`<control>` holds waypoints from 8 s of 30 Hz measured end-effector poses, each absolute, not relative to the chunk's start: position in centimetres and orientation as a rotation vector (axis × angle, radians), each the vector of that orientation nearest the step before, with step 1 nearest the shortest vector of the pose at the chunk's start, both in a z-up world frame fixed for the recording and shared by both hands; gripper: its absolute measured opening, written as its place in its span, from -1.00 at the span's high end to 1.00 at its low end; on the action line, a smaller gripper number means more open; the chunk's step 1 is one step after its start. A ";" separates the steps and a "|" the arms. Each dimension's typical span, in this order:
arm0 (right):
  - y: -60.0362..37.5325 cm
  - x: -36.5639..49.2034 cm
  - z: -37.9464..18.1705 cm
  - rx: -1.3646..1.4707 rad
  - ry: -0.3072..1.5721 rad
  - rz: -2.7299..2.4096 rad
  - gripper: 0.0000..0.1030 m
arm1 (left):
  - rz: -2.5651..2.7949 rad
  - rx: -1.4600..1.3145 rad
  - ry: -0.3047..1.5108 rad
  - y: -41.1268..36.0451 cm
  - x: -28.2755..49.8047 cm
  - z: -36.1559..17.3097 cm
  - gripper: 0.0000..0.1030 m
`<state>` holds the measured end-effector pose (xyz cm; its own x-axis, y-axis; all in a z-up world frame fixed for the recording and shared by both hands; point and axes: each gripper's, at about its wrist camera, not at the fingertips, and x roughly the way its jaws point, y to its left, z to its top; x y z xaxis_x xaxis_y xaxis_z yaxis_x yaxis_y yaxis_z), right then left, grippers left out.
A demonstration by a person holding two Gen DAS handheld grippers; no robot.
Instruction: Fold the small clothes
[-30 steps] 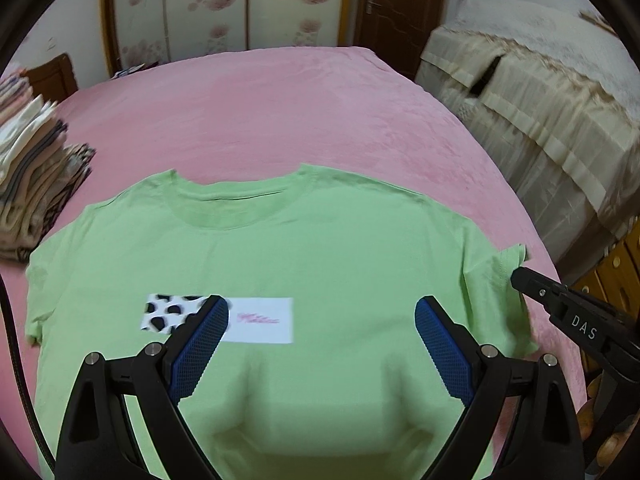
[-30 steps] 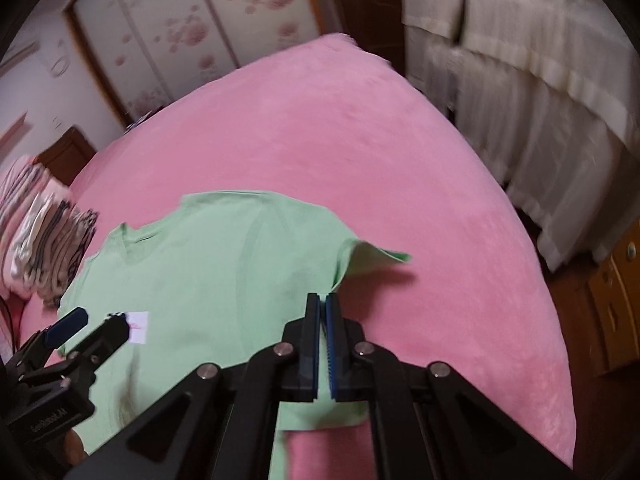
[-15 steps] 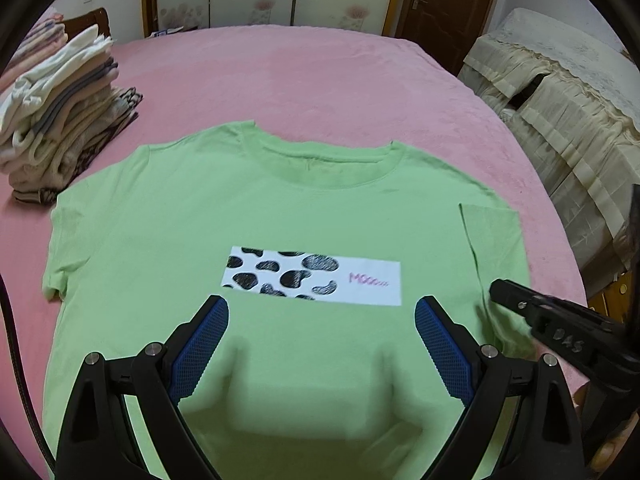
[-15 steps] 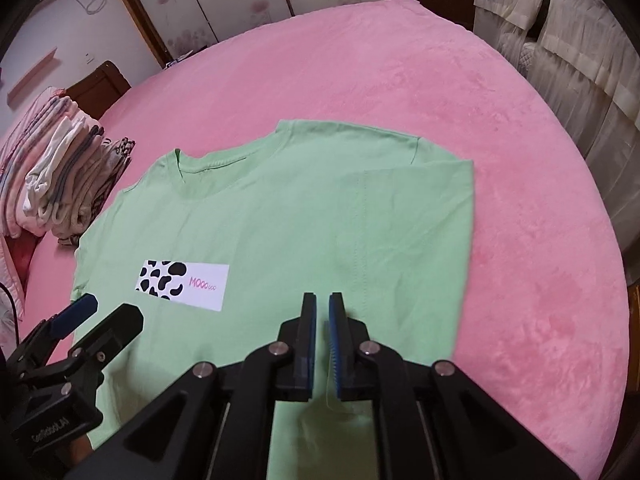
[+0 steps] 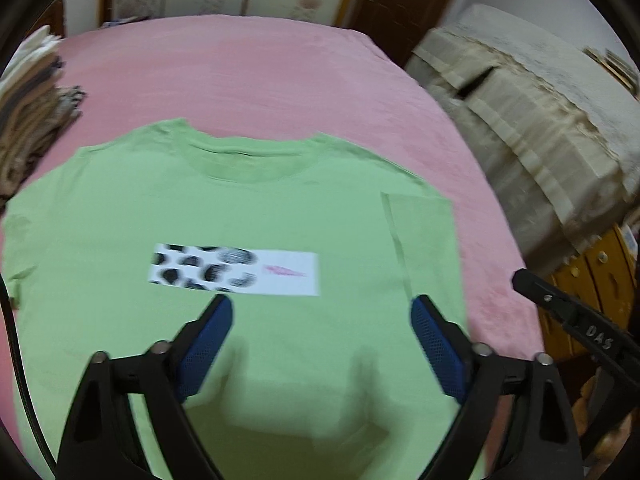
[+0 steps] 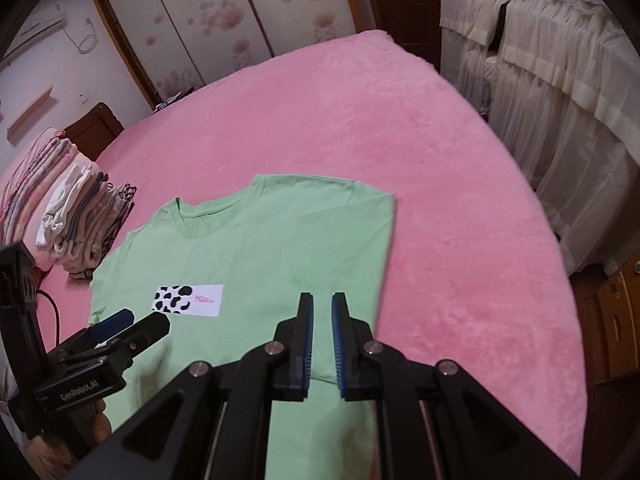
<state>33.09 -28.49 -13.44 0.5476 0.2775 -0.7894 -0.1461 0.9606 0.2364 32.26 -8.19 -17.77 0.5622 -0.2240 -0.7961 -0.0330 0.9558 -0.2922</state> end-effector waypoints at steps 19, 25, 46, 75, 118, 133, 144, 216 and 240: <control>-29.3 30.8 -20.4 0.135 1.074 0.267 0.30 | -0.148 -0.165 1.069 -16.0 33.0 -22.6 -0.27; -30.0 31.0 -21.8 0.114 1.081 0.227 0.37 | -0.131 -0.128 1.084 -16.8 33.5 -23.8 -0.25; -32.5 29.4 -19.9 0.176 1.005 0.224 0.37 | -0.132 -0.207 1.045 -18.0 34.0 -22.8 -0.25; -30.8 31.4 -21.1 0.105 1.065 0.202 0.37 | -0.095 0.051 1.100 -20.0 33.0 -25.0 -0.33; -32.3 48.6 -21.8 0.092 1.081 0.086 0.87 | 0.028 0.016 1.035 -18.3 47.0 -25.6 -0.43; -31.3 41.8 -14.6 0.140 1.004 0.145 0.87 | -0.007 -0.032 0.980 -15.1 42.2 -18.8 -0.43; -30.2 36.0 -10.5 0.182 0.977 0.175 0.81 | -0.056 -0.043 0.918 -13.5 35.0 -12.9 -0.49; 6.8 26.2 -13.8 0.045 0.904 0.420 0.80 | 0.045 -0.514 0.917 29.0 19.9 -23.0 -0.47; 8.4 28.5 -18.9 0.095 0.996 0.424 0.80 | -0.110 -0.803 0.955 30.8 27.4 -30.7 0.92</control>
<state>28.50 8.35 -18.95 0.4693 0.3885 -0.7930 -0.3026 0.9144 0.2689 27.43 30.85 -30.68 0.5954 -0.4191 -0.6854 -0.2527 0.7121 -0.6550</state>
